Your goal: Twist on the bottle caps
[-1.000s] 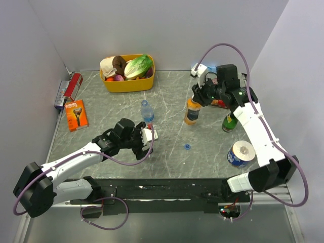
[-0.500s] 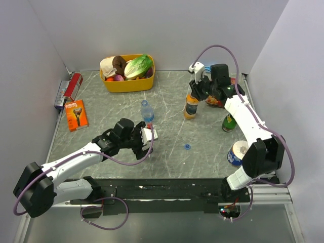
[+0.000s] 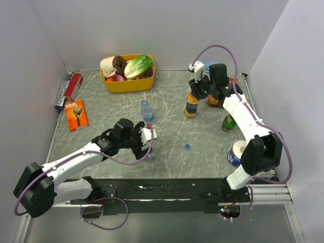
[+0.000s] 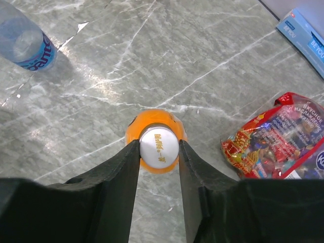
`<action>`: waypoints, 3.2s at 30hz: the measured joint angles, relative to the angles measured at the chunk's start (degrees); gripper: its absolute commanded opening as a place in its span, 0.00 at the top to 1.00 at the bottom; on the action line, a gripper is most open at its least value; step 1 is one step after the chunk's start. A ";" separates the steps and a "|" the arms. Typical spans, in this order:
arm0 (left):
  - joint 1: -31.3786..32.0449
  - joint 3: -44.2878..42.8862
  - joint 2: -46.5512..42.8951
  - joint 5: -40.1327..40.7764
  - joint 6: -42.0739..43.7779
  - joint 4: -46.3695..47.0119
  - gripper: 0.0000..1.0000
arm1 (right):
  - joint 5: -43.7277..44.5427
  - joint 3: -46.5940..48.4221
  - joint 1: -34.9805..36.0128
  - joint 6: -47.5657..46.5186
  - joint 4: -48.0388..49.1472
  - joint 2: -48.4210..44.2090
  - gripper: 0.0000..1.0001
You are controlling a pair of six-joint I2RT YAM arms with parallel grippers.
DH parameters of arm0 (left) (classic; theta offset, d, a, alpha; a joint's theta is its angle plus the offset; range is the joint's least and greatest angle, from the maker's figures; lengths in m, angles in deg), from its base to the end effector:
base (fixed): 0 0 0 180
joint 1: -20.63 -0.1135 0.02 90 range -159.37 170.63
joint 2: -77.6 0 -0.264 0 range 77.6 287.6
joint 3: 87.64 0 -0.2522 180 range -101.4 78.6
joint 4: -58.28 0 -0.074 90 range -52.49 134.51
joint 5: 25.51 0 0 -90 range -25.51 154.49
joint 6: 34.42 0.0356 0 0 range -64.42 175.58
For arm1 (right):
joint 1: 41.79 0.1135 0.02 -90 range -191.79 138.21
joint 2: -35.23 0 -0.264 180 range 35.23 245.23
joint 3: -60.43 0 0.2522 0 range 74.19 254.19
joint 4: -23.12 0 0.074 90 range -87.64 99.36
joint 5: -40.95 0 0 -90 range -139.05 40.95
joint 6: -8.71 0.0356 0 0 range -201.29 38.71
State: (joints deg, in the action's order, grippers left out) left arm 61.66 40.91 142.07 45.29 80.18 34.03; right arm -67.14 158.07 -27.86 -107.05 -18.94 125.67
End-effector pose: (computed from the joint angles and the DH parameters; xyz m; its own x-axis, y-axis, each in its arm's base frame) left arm 0.1715 -0.1648 0.2297 -0.0751 0.5865 -0.8065 0.9333 0.3261 0.1502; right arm 0.3475 0.0976 0.3475 -0.2927 -0.4982 -0.8161 -0.6699 0.7159 -0.1968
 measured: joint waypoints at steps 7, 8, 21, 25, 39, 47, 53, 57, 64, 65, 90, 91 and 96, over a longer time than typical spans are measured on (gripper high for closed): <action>-0.04 0.00 0.31 -0.04 0.00 0.02 0.04 | 1.05 0.00 0.00 1.20 0.39 1.31 0.47; -0.04 0.00 0.31 -0.04 0.00 0.09 0.04 | 1.18 0.00 0.00 1.31 0.39 1.57 0.46; -0.04 0.00 0.31 -0.42 0.04 0.11 0.04 | 2.75 2.19 0.00 2.34 -0.11 4.02 0.00; -0.17 0.00 0.31 -0.57 0.22 0.09 0.04 | 3.45 4.63 0.00 2.45 -0.46 4.85 0.00; -18.45 -1.79 -8.90 -2.93 -7.74 -4.81 0.04 | -5.60 14.43 15.61 0.79 -2.25 2.10 0.03; -29.70 -1.84 -16.02 -2.86 -10.69 -8.35 0.04 | -6.95 12.33 24.20 3.39 4.57 11.04 0.05; -33.90 -1.84 -16.90 -3.26 -12.37 -9.14 0.04 | -4.72 14.80 24.06 5.46 8.41 21.70 0.09; -33.99 -1.84 -16.98 -3.93 -13.09 -9.18 0.04 | -3.91 17.81 24.06 6.25 9.29 27.23 0.21; -33.99 -1.84 -17.27 -5.14 -13.38 -9.22 0.04 | -3.50 18.45 24.06 8.07 11.47 29.31 0.63; -33.99 -1.81 -17.40 -5.44 -13.31 -9.20 0.04 | -3.39 18.45 24.06 8.33 11.82 29.31 0.68; -26.12 5.84 -6.32 -16.94 -21.55 17.97 0.04 | -20.31 14.08 25.31 20.22 8.61 7.80 1.00; -25.79 5.84 -6.10 -16.96 -22.38 18.53 0.04 | -20.63 13.40 25.38 20.44 8.48 7.80 1.00; -24.55 5.75 -4.74 -17.07 -26.95 21.68 0.04 | -21.73 12.02 25.94 20.98 7.34 7.82 1.00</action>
State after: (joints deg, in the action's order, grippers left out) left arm 37.12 46.65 137.33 28.22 53.23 55.72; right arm -88.86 170.09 -1.91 -86.07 -11.59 133.49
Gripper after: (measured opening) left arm 0.961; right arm 0.432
